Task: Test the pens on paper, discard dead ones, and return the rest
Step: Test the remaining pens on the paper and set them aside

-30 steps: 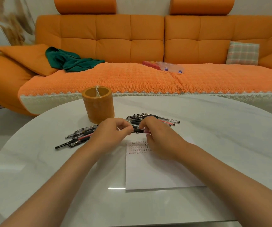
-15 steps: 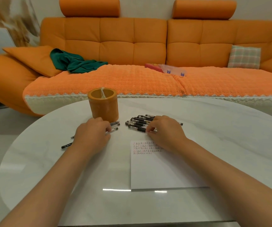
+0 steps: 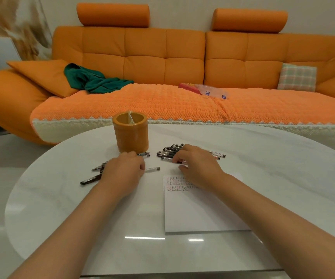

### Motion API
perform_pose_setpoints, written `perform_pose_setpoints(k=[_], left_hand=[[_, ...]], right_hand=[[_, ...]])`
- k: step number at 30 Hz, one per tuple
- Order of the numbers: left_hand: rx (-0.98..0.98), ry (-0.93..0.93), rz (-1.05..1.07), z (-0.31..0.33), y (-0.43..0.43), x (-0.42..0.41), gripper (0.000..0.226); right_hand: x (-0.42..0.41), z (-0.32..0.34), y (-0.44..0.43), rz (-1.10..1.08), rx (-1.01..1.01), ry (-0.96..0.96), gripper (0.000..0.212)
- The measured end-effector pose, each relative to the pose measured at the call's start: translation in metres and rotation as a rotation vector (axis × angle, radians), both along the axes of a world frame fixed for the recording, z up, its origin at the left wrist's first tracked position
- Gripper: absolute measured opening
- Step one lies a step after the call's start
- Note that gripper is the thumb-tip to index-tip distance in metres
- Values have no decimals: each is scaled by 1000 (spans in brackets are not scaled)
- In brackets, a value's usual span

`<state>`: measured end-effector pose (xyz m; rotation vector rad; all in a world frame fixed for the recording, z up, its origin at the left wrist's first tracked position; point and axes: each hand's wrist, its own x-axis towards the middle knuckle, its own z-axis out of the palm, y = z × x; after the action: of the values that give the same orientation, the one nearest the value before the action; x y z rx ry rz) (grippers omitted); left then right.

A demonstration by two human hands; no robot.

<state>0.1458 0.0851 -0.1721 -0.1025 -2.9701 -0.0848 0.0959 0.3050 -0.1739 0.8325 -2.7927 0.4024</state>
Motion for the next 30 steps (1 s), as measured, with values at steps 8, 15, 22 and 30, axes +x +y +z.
perform_pose_setpoints(k=[8,15,22,30], left_hand=[[50,75,-160,7,23,2,19],[175,-32,-88,11,10,5,26],[308,-61,-64,13,10,3,19],[510,-13,-209,5,43,9,21]], right_hand=[[17,10,-20,141,-130,-44,22],[12,11,-4,25,-319,-140,13],[12,12,21,-7,-178,-67,17],[26,13,13,171,53,-55,27]])
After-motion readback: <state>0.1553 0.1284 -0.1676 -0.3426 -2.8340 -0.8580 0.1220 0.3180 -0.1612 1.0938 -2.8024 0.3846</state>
